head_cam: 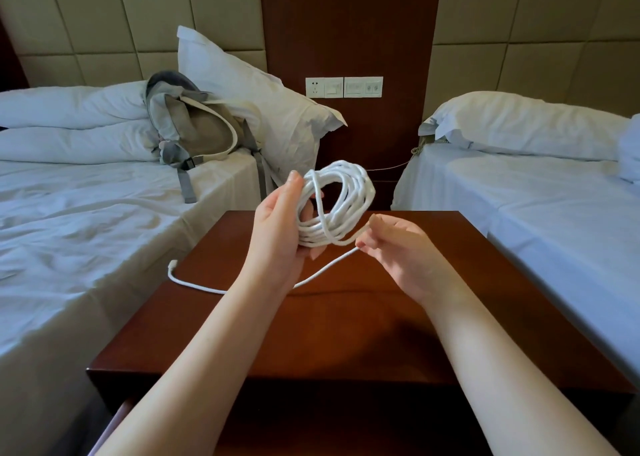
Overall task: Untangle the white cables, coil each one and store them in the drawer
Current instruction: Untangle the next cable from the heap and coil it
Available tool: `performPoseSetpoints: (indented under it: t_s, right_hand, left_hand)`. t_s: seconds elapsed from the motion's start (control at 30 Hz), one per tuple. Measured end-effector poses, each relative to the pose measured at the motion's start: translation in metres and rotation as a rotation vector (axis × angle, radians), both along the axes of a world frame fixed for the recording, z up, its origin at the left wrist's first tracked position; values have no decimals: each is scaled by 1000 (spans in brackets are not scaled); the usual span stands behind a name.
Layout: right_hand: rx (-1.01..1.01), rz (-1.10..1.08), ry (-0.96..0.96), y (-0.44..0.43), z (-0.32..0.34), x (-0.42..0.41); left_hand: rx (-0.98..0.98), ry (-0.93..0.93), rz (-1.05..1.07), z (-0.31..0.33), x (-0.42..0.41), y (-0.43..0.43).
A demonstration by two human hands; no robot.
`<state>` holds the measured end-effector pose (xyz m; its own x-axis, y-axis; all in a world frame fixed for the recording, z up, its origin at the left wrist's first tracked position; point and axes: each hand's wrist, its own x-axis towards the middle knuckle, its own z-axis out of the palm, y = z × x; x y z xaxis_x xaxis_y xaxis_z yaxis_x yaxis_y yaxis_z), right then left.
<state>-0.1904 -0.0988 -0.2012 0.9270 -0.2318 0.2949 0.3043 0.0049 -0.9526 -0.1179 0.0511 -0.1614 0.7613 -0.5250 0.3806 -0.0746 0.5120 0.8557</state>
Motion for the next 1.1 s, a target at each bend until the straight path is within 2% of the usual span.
performPoseSetpoints:
  t_s: [0.13,0.3,0.37,0.6,0.73,0.87,1.03,1.1]
  right_hand:
    - [58,32,-41,-9,3,-4]
    - [-30,-46,19,-4,4,-6]
    - [-45,-86,18,-2,3,-3]
    - [-196,-273,21,10,-1,1]
    - [-186,-354,58,12,3,-1]
    - [-108,-240,-23,13,6,-5]
    - [-348,-90,-45,28,1,-3]
    - [-452,-62,-51,34,-3,-3]
  left_hand:
    - [141,-129,-140,1,-3,5]
    - [579,-557,-72,0,-6,11]
    - [690,-648,-34,-1,-3,10]
    - [831,-865,128,-13,5,3]
    - [851,-830,316,-27,11,-6]
    - [848,-637,567,-35,29,0]
    - [764,-401,589,-38,40,5]
    - [705,-370,620,-39,38,4]
